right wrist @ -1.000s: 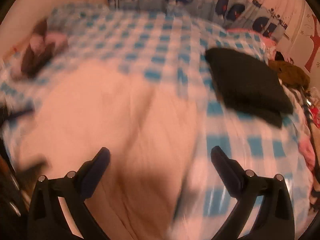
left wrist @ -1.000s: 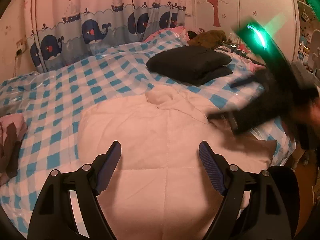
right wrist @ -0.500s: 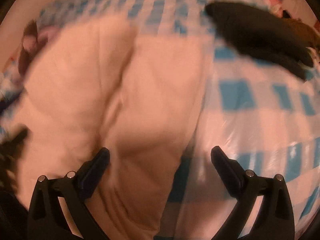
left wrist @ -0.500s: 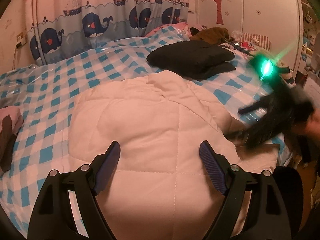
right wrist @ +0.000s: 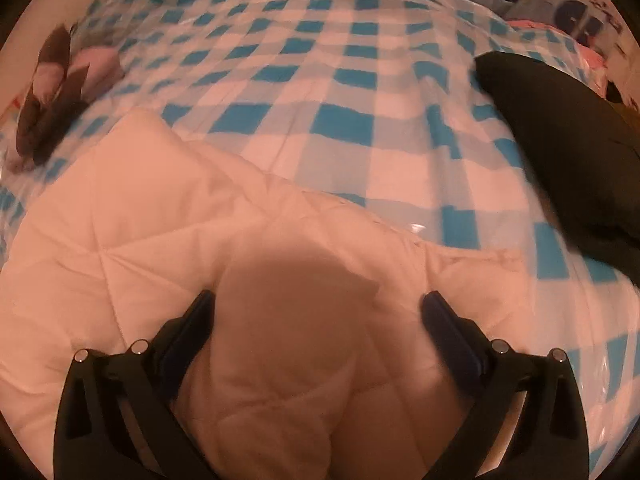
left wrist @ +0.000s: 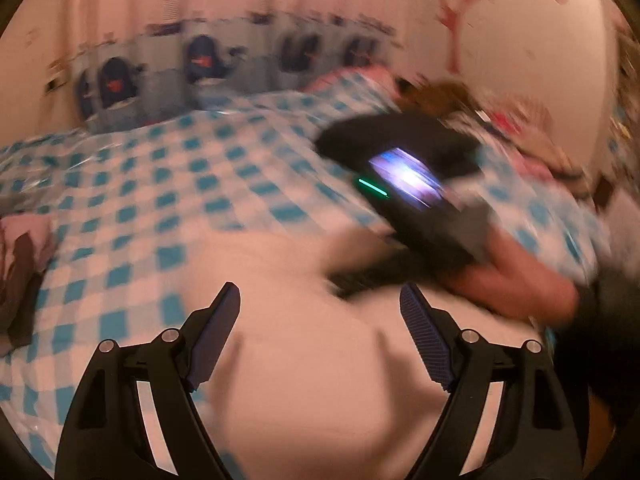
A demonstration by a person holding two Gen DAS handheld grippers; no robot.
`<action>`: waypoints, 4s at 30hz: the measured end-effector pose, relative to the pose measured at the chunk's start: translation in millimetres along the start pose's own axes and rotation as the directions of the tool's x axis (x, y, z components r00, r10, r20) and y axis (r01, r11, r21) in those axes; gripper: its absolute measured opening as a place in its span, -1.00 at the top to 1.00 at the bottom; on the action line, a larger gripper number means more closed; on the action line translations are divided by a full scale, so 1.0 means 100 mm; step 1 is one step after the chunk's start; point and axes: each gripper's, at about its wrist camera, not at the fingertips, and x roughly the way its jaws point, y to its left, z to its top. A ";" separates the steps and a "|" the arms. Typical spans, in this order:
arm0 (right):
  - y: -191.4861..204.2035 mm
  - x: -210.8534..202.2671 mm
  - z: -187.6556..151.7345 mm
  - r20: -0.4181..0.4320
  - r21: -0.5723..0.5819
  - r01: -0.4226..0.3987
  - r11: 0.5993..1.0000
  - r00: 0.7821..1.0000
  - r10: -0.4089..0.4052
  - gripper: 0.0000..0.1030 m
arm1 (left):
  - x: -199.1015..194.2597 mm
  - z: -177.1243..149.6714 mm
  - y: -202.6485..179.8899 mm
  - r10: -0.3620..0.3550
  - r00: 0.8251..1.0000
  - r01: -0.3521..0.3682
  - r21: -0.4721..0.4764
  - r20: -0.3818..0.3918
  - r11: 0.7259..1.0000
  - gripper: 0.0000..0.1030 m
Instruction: Fold large clothes
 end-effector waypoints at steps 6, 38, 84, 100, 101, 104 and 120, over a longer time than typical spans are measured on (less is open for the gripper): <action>-0.06 -0.03 -0.09 0.123 0.047 -0.043 0.998 0.992 0.037 -0.88 | 1.06 0.04 0.67 -0.158 0.957 0.088 -0.278 -0.243 0.957 -0.52; -1.38 -1.18 -1.43 0.022 0.460 -0.326 0.826 0.934 0.357 -0.88 | -0.03 -0.72 1.27 -0.243 0.938 0.062 -0.567 -0.249 0.821 -0.71; -0.54 -0.90 -1.55 0.164 0.467 -0.740 0.485 0.611 0.774 -0.90 | -0.04 -0.39 0.64 -0.086 0.984 0.047 -0.247 -0.153 0.968 -0.14; 1.15 0.24 -0.30 -0.034 0.348 -0.746 0.568 0.595 0.803 -0.90 | -0.19 -0.75 2.82 0.019 0.973 -0.117 -0.421 -0.230 0.900 -0.21; 1.11 0.19 -0.34 -0.030 0.343 -0.752 0.562 0.590 0.807 -0.90 | -0.25 -0.75 2.80 0.009 0.976 -0.099 -0.406 -0.217 0.908 -0.21; 0.81 -0.09 -0.46 -0.016 0.349 -0.741 0.573 0.607 0.795 -0.90 | -0.51 -0.66 2.75 0.011 0.982 -0.081 -0.365 -0.189 0.928 -0.21; 1.64 0.37 0.63 0.158 0.323 -0.612 0.722 0.787 0.597 -0.19 | -0.03 -0.64 2.36 -0.129 0.992 0.124 -0.350 0.010 0.929 -0.43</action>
